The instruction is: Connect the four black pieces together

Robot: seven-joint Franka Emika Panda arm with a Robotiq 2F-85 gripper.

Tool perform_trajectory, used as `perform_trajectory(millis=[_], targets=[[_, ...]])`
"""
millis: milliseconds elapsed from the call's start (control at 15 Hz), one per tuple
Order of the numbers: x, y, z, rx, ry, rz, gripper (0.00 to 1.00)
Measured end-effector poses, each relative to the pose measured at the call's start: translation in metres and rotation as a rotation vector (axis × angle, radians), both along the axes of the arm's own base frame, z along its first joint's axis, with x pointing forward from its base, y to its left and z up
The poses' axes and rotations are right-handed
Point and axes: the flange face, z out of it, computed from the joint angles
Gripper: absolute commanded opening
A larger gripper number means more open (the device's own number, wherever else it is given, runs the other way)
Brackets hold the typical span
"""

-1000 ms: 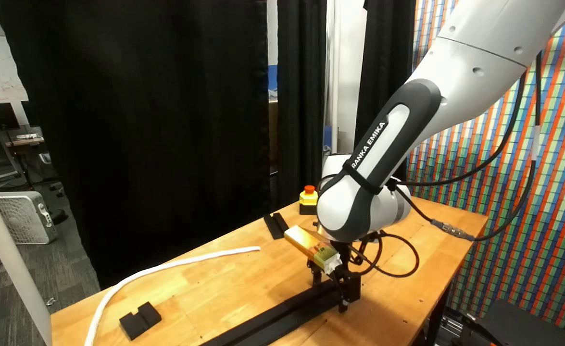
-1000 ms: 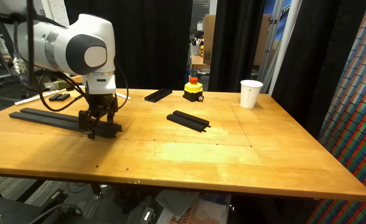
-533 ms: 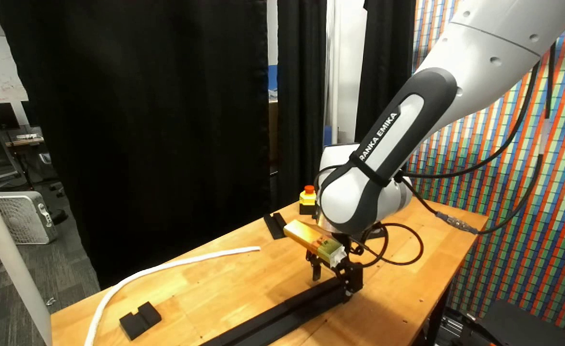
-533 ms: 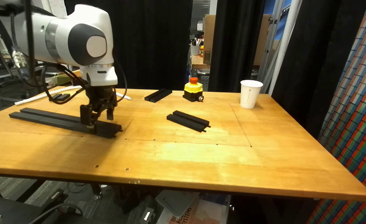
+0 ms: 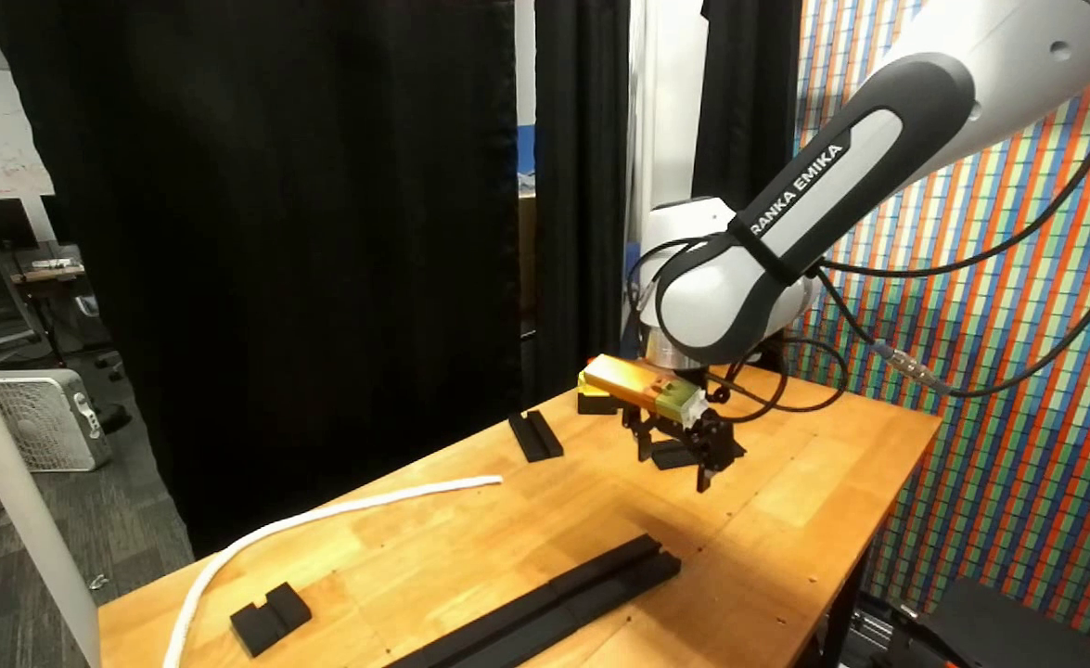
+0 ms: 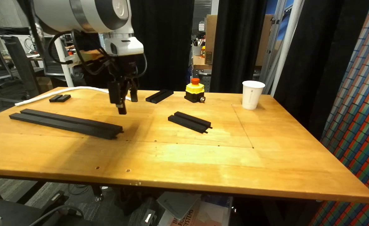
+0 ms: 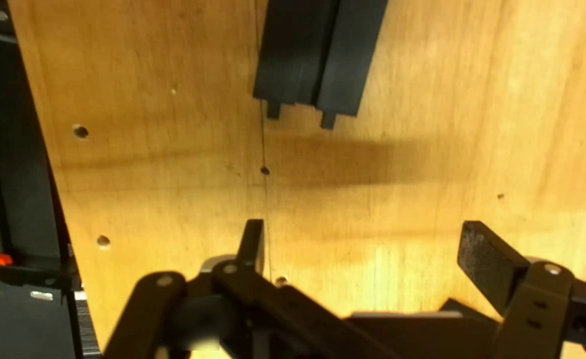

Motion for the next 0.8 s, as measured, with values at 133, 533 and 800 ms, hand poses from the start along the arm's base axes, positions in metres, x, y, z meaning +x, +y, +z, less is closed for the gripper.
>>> perform_trajectory(millis=[133, 533, 800], targets=[[0.010, -0.023, 0.010, -0.007, -0.026, -0.032, 1.00], [0.034, -0.087, 0.012, 0.010, -0.084, -0.155, 1.00], [0.053, -0.110, -0.010, 0.012, -0.111, -0.189, 1.00]])
